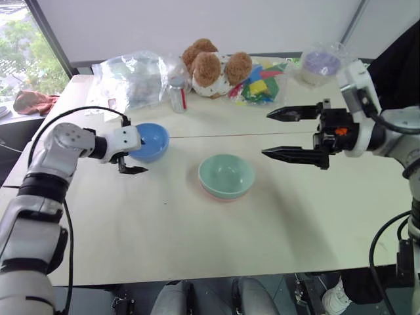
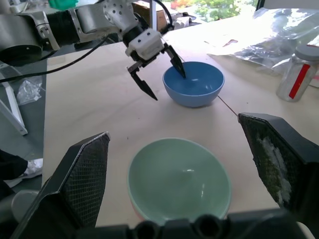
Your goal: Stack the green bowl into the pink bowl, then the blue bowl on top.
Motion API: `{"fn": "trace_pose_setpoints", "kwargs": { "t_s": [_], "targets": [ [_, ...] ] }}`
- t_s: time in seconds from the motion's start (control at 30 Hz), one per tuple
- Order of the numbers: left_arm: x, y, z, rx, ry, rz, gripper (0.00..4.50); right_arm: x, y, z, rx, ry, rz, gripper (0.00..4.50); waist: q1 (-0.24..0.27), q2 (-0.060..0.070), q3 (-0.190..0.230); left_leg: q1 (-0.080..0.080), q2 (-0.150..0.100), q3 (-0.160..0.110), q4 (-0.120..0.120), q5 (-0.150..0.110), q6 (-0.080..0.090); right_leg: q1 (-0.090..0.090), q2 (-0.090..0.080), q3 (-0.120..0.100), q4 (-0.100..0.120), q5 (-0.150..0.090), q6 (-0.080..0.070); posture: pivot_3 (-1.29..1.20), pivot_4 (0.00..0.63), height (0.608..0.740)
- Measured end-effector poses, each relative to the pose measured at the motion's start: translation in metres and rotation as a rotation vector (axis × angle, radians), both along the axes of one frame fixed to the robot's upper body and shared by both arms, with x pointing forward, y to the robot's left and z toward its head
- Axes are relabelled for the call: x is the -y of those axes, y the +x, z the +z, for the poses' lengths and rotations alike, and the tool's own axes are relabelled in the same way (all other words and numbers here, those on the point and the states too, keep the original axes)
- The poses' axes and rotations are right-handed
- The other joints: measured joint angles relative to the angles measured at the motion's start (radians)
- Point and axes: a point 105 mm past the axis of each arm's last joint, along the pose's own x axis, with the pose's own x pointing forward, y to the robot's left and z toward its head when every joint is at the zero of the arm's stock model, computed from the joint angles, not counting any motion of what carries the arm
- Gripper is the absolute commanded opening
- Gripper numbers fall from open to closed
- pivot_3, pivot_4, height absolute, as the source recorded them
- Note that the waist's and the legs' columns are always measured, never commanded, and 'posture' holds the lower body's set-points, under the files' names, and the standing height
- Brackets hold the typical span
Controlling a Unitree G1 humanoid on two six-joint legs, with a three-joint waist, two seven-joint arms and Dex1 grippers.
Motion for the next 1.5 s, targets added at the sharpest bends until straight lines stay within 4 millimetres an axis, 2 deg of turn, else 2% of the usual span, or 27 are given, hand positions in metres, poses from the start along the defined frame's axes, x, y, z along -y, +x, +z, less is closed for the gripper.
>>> {"fn": "trace_pose_setpoints", "kwargs": {
  "t_s": [0.23, 0.33, 0.4, 0.5, 0.53, 0.63, 0.73, 0.83, 0.93, 1.03, 1.27, 1.5],
  "targets": [
    [0.0, 0.007, -0.012, -0.033, 0.025, 0.001, 0.04, 0.006, -0.004, 0.003, 0.012, 0.003, -0.049, 4.5, 0.0, 0.0, 0.0, 0.0, 0.0, 0.0, 0.0, 0.0, 0.001, 0.0, 0.0, 0.0, 0.0, 0.0, 0.0, 0.0, 0.15, 0.74],
    [0.005, 0.008, -0.001, -0.012, 0.024, -0.04, 0.04, 0.008, -0.004, 0.001, -0.003, 0.002, -0.062, 4.5, 0.001, -0.001, 0.0, 0.0, 0.0, 0.0, 0.0, 0.0, 0.001, 0.0, -0.001, 0.0, 0.0, 0.0, 0.0, 0.0, 0.15, 0.74],
    [0.01, 0.006, -0.001, -0.024, 0.029, -0.076, 0.04, 0.011, -0.003, 0.0, -0.012, -0.007, -0.084, 4.5, 0.0, -0.001, 0.0, 0.0, 0.0, 0.0, 0.0, 0.0, 0.001, 0.0, -0.001, 0.0, 0.0, 0.0, 0.0, 0.0, 0.15, 0.74],
    [0.026, 0.0, -0.002, -0.056, 0.012, -0.174, 0.04, 0.022, -0.003, -0.002, -0.023, -0.028, -0.132, 4.5, 0.004, -0.001, 0.0, -0.001, 0.0, -0.001, 0.0, 0.0, 0.001, 0.0, -0.001, 0.0, 0.0, 0.0, 0.0, 0.0, 0.15, 0.74],
    [0.036, -0.002, 0.004, -0.06, -0.022, -0.224, 0.04, 0.027, -0.004, -0.004, -0.03, -0.036, -0.154, 4.5, 0.007, -0.001, 0.0, -0.002, 0.0, -0.001, 0.001, 0.0, 0.001, 0.0, -0.001, 0.0, -0.001, 0.0, 0.0, 0.0, 0.15, 0.74],
    [0.069, -0.004, 0.033, -0.019, -0.095, -0.364, 0.04, 0.036, -0.005, -0.009, -0.048, -0.043, -0.186, 4.5, 0.016, -0.001, 0.0, -0.003, 0.0, -0.001, 0.002, 0.0, 0.0, -0.001, -0.001, 0.0, -0.001, 0.0, 0.0, 0.0, 0.15, 0.74],
    [0.107, -0.014, 0.075, 0.044, -0.158, -0.54, 0.04, 0.042, -0.008, -0.013, -0.056, -0.042, -0.215, 4.5, 0.024, -0.001, 0.0, -0.003, 0.0, -0.002, 0.002, 0.0, -0.001, -0.001, 0.0, -0.001, -0.002, 0.0, 0.0, 0.0, 0.15, 0.74],
    [0.134, -0.025, 0.094, 0.059, -0.178, -0.658, 0.04, 0.046, -0.009, -0.016, -0.056, -0.057, -0.243, 4.5, 0.022, -0.001, 0.0, -0.003, 0.0, -0.001, 0.002, 0.001, -0.001, -0.001, 0.0, 0.0, -0.002, 0.0, 0.0, 0.0, 0.15, 0.74],
    [0.154, -0.035, 0.089, -0.022, -0.198, -0.723, 0.04, 0.05, -0.011, -0.014, -0.043, -0.065, -0.269, 4.5, 0.017, -0.001, 0.0, -0.003, 0.0, -0.002, 0.002, 0.0, 0.0, -0.001, 0.001, 0.0, -0.002, 0.0, 0.0, 0.0, 0.15, 0.74],
    [0.163, -0.043, 0.08, -0.116, -0.187, -0.752, 0.04, 0.051, -0.014, -0.012, -0.029, -0.071, -0.28, 4.5, 0.014, -0.001, 0.0, -0.002, 0.001, -0.002, 0.002, -0.001, 0.002, -0.001, 0.001, 0.001, -0.001, 0.0, 0.0, 0.0, 0.15, 0.74],
    [0.168, -0.057, 0.059, -0.221, -0.101, -0.81, 0.04, 0.053, -0.02, -0.015, -0.038, -0.083, -0.302, 4.5, 0.017, -0.001, 0.0, -0.003, 0.001, -0.002, 0.002, -0.001, 0.002, -0.001, 0.001, 0.002, -0.002, 0.0, 0.0, 0.0, 0.15, 0.74],
    [0.181, -0.076, 0.05, -0.268, -0.063, -0.921, 0.04, 0.052, -0.023, -0.016, -0.038, -0.092, -0.312, 4.5, 0.022, -0.001, 0.0, -0.003, 0.0, -0.003, 0.002, -0.001, 0.002, 0.0, 0.001, 0.002, -0.002, 0.0, 0.0, 0.0, 0.15, 0.74]
  ]
}}
